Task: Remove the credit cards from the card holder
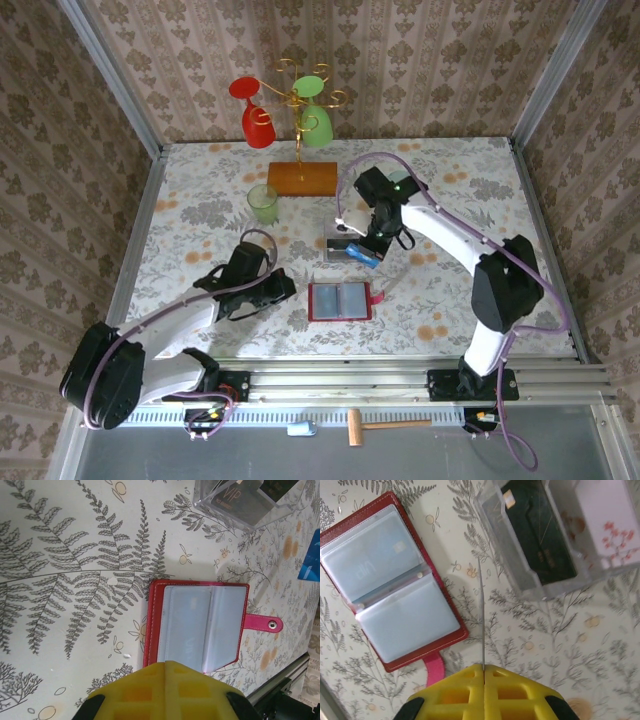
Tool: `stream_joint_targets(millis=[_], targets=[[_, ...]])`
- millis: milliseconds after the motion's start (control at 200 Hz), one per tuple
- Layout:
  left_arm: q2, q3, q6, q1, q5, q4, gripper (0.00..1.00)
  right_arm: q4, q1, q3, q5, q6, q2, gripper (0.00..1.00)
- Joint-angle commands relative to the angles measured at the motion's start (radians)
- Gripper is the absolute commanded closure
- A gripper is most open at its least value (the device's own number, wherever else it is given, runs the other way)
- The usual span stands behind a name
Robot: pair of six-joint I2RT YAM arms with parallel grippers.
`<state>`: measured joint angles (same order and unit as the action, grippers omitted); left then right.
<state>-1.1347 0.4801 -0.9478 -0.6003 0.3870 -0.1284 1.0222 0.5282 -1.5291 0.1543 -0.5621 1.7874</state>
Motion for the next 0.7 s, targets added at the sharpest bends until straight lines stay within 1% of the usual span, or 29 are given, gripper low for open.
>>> stream_joint_targets(millis=[0, 295, 695], targets=[[0.029, -0.024, -0.014, 0.008, -0.020, -0.005, 0.96, 0.127, 0.000, -0.118, -0.038, -0.147, 0.071, 1.00], [0.061, -0.028, -0.010, 0.023, -0.022, -0.041, 0.96, 0.265, -0.007, -0.417, -0.071, -0.266, 0.267, 1.00], [0.060, -0.019, -0.016, 0.043, -0.026, -0.058, 0.96, 0.426, -0.027, -0.853, -0.102, -0.344, 0.515, 1.00]])
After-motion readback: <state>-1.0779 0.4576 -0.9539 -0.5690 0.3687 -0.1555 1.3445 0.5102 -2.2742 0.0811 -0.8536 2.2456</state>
